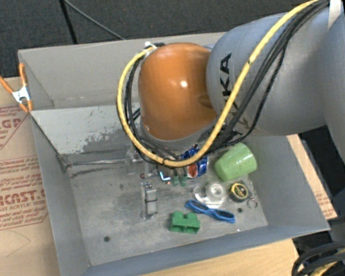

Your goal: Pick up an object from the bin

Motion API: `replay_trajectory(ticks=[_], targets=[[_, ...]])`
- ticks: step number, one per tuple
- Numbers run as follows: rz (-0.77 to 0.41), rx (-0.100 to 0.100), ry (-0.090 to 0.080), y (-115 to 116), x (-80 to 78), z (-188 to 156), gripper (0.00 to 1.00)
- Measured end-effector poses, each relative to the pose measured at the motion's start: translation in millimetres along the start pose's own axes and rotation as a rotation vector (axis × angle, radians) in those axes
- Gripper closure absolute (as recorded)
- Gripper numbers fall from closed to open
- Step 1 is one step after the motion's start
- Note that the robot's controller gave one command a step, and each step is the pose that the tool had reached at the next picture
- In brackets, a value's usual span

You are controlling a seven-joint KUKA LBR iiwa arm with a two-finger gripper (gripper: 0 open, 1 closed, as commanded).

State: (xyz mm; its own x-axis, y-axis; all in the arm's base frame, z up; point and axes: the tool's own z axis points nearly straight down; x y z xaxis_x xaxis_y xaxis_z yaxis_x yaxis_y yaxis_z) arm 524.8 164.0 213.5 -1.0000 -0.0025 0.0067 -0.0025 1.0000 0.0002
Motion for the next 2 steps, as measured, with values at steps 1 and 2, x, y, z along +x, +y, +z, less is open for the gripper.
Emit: replay_trajectory(ticks=[1,2], targets=[[0.002,-0.001,-0.008,-1.3,-1.9,-4.5,1.00],[0.117,-0.001,-0.001,45.9,-6.8,70.4,1.00]])
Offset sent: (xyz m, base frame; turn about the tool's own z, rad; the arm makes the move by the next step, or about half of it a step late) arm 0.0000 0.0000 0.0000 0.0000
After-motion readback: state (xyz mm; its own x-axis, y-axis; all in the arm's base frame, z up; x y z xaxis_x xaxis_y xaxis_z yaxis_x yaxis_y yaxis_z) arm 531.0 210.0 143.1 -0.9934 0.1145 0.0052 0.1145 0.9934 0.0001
